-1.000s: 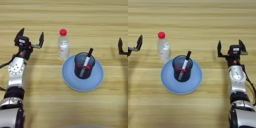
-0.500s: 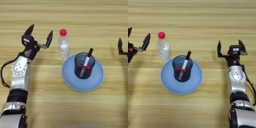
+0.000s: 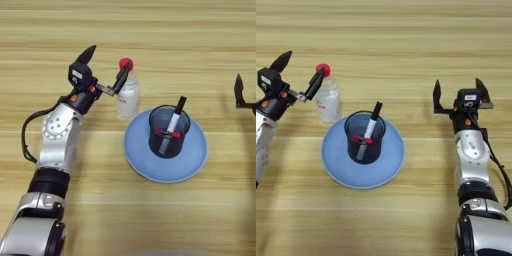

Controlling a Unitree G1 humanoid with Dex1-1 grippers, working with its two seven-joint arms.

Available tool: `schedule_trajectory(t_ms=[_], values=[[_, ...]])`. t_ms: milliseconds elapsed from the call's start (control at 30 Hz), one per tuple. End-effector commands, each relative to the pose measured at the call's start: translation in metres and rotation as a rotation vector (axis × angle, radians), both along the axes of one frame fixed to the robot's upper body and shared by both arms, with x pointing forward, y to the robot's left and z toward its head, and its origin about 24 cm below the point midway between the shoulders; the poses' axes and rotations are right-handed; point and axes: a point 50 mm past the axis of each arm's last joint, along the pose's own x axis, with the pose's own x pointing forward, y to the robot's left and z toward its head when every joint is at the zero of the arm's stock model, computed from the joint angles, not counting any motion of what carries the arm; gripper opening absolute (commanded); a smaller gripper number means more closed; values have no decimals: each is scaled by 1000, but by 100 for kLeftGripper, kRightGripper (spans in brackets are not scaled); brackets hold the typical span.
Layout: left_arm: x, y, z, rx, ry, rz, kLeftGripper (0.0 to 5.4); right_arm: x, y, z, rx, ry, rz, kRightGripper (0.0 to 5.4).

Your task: Move the objects on the table

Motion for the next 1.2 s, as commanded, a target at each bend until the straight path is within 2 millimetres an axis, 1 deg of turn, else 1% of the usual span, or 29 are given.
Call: schedule_trajectory(t_ms=[33,300,433,600,1033,1067,1200], values=[[8,-7,2,29,13,-32,540,5,5,5,2,-21,10,536],[17,-16,-10,43,114,-78,540,4,6,5,2,-25,9,536],[17,-18,-19,36,190,-117,540,4,6,5,2,-25,9,536],[14,-19,-32,91,257,-135,540,4,6,5,3,-26,8,536],[14,-16,-41,119,319,-125,540,4,6,5,5,-26,8,536],[14,-16,-42,120,321,-121,522,4,7,5,5,-26,8,540],[15,-15,-42,124,327,-116,489,4,7,5,6,-27,8,540]])
